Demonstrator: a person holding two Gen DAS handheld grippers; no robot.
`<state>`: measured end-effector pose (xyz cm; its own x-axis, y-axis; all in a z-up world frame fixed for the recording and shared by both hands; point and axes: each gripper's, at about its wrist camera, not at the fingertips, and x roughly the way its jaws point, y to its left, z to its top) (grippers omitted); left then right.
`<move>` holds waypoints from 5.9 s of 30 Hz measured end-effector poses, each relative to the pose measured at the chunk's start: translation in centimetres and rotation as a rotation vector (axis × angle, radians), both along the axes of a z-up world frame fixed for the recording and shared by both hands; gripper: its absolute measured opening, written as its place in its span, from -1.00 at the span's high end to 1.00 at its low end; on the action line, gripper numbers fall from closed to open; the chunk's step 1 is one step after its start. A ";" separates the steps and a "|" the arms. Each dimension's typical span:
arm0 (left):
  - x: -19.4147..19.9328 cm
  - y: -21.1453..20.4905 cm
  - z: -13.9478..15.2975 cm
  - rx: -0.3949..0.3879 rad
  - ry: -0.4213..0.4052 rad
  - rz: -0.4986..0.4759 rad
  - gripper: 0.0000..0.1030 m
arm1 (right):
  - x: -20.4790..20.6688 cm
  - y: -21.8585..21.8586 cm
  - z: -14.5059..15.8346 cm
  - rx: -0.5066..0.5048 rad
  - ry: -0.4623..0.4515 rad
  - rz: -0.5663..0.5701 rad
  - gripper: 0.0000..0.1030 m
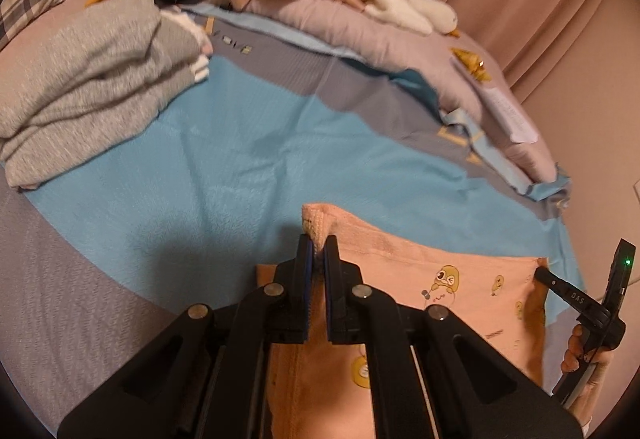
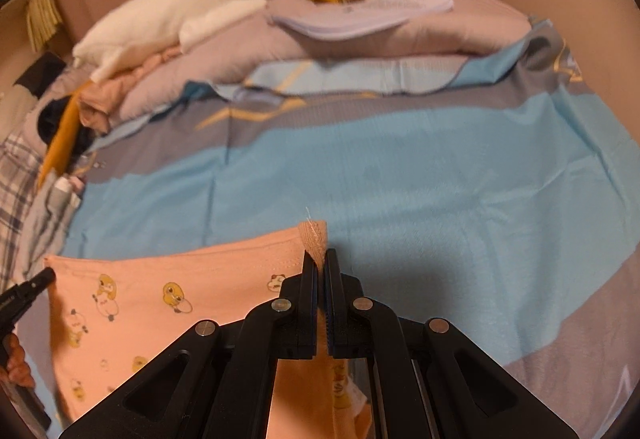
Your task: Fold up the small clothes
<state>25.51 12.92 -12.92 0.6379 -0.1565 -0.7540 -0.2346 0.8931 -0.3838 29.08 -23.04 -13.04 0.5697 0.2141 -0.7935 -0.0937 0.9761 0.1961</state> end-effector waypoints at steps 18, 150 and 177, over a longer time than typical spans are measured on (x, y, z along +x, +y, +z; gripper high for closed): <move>1.4 0.6 -3.4 0.014 0.110 0.013 0.79 | 1.4 -0.5 -3.2 -0.010 0.078 -0.028 0.93; -24.2 -10.0 3.1 0.016 -0.086 -0.029 0.00 | -24.0 -4.6 -4.5 0.223 0.060 -0.133 0.84; -20.2 -15.2 -2.9 -0.038 0.049 -0.168 0.09 | -23.7 -1.7 0.7 0.160 -0.138 -0.047 0.84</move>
